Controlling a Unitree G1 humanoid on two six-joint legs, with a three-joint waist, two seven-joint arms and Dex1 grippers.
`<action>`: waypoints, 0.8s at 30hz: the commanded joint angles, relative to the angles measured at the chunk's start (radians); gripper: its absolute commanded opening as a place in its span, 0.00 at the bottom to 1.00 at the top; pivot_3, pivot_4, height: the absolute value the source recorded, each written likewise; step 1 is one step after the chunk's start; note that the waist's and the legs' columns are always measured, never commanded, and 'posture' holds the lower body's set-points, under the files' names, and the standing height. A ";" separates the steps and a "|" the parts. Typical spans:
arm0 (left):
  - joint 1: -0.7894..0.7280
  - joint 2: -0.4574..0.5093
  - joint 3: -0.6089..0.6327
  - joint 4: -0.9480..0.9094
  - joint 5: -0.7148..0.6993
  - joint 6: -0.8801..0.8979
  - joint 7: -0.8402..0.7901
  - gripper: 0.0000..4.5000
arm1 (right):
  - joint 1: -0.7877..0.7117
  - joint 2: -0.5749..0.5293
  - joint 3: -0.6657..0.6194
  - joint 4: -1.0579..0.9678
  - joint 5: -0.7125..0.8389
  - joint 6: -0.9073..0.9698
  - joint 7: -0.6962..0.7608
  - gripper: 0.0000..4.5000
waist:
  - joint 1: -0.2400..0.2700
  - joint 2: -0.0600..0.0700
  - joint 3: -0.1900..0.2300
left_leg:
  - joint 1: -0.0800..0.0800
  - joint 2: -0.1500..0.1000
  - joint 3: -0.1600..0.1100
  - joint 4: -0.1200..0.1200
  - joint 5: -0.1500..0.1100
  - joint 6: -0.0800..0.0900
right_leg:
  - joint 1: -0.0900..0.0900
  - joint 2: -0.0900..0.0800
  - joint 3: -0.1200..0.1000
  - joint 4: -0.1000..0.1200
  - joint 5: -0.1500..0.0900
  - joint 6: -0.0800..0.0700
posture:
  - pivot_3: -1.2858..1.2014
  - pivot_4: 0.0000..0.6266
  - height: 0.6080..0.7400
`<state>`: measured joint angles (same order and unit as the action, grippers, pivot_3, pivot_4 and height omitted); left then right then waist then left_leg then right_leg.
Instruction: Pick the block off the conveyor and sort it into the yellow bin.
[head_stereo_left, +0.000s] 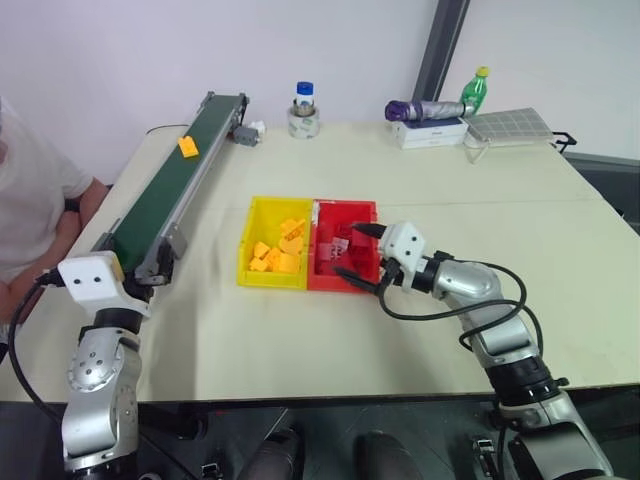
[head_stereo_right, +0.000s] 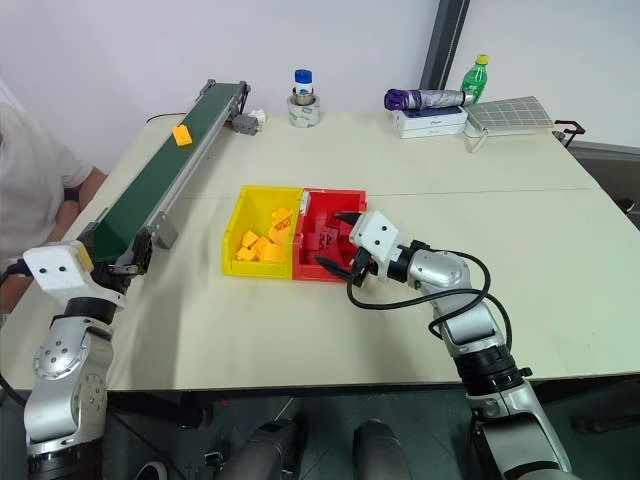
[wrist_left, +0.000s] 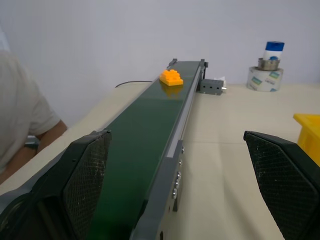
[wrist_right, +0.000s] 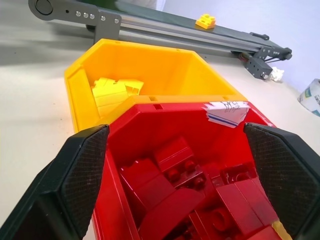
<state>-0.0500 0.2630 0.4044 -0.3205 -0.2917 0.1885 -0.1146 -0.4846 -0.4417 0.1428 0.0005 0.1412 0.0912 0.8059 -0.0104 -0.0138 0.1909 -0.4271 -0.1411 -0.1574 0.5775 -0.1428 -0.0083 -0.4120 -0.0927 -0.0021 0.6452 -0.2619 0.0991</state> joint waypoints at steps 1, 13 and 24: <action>-0.024 0.015 -0.003 -0.022 0.012 0.008 0.019 0.99 | -0.009 0.004 -0.013 -0.030 0.008 -0.013 -0.007 1.00 | 0.000 0.000 0.000 | 0.000 0.000 0.000 0.000 0.000 0.000 | 0.000 0.000 0.000 0.000 0.000 0.000 | 0.52 0.24 1.00; -0.048 0.015 -0.006 -0.011 0.015 0.029 0.039 0.99 | -0.002 0.008 -0.021 -0.049 0.033 0.006 -0.004 1.00 | 0.000 0.000 0.000 | 0.000 0.000 0.000 0.000 0.000 0.000 | 0.000 0.000 0.000 0.000 0.000 0.000 | 0.52 0.24 1.00; -0.254 0.100 -0.030 0.082 0.046 0.224 0.093 0.99 | 0.012 0.045 -0.079 -0.184 0.301 0.177 0.069 1.00 | 0.000 0.000 0.000 | 0.000 0.000 0.000 0.000 0.000 0.000 | 0.000 0.000 0.000 0.000 0.000 0.000 | 0.52 0.24 1.00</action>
<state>-0.2684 0.3412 0.3777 -0.2422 -0.2612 0.3994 -0.0247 -0.4714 -0.4017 0.0909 -0.1345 0.3962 0.2568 0.8655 -0.0099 -0.0140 0.1909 -0.4271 -0.1412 -0.1579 0.5775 -0.1428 -0.0083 -0.4121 -0.0924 -0.0025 0.6453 -0.2618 0.0996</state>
